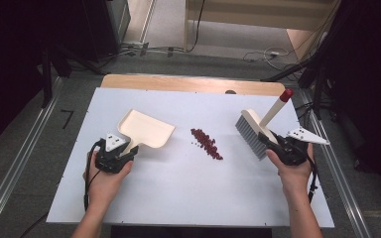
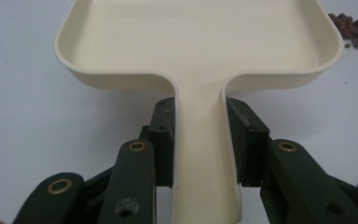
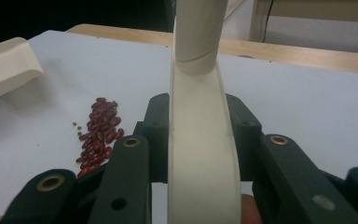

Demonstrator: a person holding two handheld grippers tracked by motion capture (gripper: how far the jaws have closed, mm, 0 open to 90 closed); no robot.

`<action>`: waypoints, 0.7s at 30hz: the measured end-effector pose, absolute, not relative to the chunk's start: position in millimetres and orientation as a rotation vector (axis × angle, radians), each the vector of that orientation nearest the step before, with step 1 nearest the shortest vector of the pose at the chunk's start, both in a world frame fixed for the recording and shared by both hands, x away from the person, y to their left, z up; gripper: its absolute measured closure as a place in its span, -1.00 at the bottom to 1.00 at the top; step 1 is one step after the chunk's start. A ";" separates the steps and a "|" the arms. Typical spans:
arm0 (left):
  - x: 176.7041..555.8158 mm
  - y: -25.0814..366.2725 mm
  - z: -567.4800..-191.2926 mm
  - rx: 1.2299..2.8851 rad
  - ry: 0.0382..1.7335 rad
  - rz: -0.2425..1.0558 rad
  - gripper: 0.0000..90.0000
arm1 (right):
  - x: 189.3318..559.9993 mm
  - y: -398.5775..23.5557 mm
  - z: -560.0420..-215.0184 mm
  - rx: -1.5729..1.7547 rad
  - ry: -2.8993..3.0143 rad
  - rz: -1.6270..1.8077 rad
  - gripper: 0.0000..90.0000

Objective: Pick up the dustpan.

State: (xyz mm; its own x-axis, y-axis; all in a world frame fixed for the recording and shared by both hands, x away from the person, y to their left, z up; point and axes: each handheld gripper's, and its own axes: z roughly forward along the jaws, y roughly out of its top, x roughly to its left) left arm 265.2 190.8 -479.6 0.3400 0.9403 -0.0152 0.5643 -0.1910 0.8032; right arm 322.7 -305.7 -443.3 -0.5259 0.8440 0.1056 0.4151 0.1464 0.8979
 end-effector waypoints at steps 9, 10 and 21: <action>274.8 184.6 -464.4 1.878 1.292 0.639 0.48 | 322.7 -306.5 -442.2 1.203 1.999 1.354 0.43; 275.6 183.2 -462.8 1.876 1.288 0.638 0.48 | 323.2 -306.8 -441.7 1.200 2.000 1.358 0.43; 274.3 168.8 -457.9 1.937 1.208 0.611 0.48 | 333.9 -300.7 -440.2 1.191 2.007 1.378 0.43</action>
